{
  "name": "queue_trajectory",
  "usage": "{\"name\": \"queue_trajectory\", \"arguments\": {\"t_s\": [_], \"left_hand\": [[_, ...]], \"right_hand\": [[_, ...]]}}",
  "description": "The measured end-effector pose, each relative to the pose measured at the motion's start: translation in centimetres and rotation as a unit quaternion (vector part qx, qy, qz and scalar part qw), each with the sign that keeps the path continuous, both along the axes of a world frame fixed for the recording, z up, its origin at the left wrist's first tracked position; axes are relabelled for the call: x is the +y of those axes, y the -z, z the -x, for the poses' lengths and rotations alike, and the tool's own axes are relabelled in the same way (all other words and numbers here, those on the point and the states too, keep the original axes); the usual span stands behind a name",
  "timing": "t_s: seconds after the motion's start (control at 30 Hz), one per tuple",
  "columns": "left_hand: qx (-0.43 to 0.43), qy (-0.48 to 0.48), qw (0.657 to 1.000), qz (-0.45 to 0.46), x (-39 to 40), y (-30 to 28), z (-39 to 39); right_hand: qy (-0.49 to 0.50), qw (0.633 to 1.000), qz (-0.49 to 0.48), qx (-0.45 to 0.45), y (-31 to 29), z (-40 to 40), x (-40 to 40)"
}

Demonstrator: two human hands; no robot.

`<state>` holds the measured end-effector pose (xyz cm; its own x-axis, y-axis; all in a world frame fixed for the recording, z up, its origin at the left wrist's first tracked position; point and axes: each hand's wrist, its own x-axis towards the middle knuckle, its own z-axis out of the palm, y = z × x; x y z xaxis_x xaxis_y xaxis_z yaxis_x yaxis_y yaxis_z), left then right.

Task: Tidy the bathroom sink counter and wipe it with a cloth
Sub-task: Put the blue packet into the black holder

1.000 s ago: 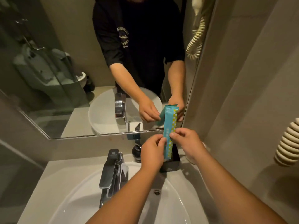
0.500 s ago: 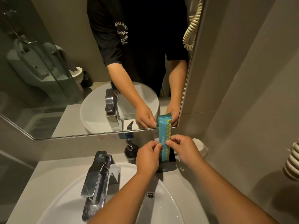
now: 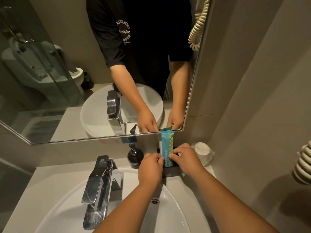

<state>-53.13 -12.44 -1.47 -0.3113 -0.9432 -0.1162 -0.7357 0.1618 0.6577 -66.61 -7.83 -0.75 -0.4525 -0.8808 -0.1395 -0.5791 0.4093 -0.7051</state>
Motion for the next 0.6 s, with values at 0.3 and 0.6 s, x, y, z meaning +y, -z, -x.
{"name": "queue_trajectory", "arguments": {"t_s": [0.3, 0.6], "left_hand": [[0.011, 0.006, 1.000, 0.000, -0.24, 0.28, -0.19], [0.021, -0.006, 1.000, 0.006, 0.07, 0.23, -0.80]], "right_hand": [[-0.009, 1.000, -0.003, -0.008, -0.01, -0.09, -0.12], [0.022, 0.999, 0.015, -0.045, 0.01, -0.11, 0.32]]}}
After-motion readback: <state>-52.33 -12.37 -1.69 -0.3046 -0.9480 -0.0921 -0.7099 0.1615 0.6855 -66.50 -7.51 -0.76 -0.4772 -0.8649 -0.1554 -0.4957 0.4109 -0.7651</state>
